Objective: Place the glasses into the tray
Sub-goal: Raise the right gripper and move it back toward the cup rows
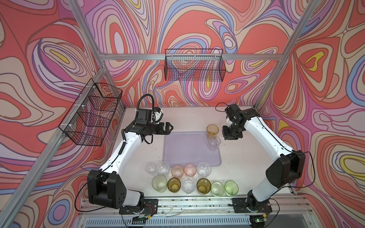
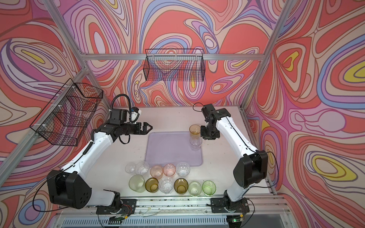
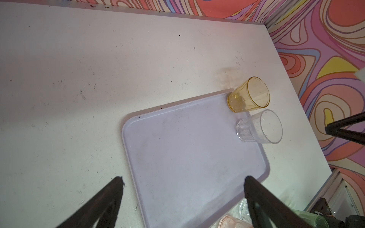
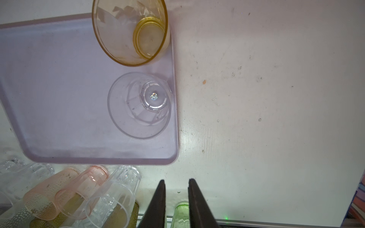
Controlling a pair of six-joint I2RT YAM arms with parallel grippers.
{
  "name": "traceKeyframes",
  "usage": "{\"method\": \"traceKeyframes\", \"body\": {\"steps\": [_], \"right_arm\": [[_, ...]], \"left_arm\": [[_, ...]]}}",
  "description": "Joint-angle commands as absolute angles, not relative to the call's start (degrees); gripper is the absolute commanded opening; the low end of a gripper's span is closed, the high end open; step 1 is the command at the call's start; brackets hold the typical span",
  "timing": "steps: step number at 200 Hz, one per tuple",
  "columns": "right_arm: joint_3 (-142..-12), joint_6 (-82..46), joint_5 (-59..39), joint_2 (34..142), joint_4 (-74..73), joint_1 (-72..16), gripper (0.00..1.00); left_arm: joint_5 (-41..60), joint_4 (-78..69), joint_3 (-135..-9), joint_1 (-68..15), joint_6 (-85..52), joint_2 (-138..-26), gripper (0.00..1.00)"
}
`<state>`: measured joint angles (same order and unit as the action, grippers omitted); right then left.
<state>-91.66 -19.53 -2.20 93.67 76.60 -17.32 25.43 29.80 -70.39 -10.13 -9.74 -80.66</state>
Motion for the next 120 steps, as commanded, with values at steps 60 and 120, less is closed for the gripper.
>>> {"method": "traceKeyframes", "body": {"steps": [60, 120], "right_arm": [[-83.6, -21.2, -5.4, 86.2, 76.9, -21.1, 0.24], [-78.9, -24.1, -6.6, 82.0, 74.2, -26.3, 0.30]], "left_arm": [[24.9, 31.0, -71.2, -10.2, -8.4, -80.1, 0.98], [25.7, 30.7, -71.7, -10.2, -8.7, -81.3, 0.98]]}}
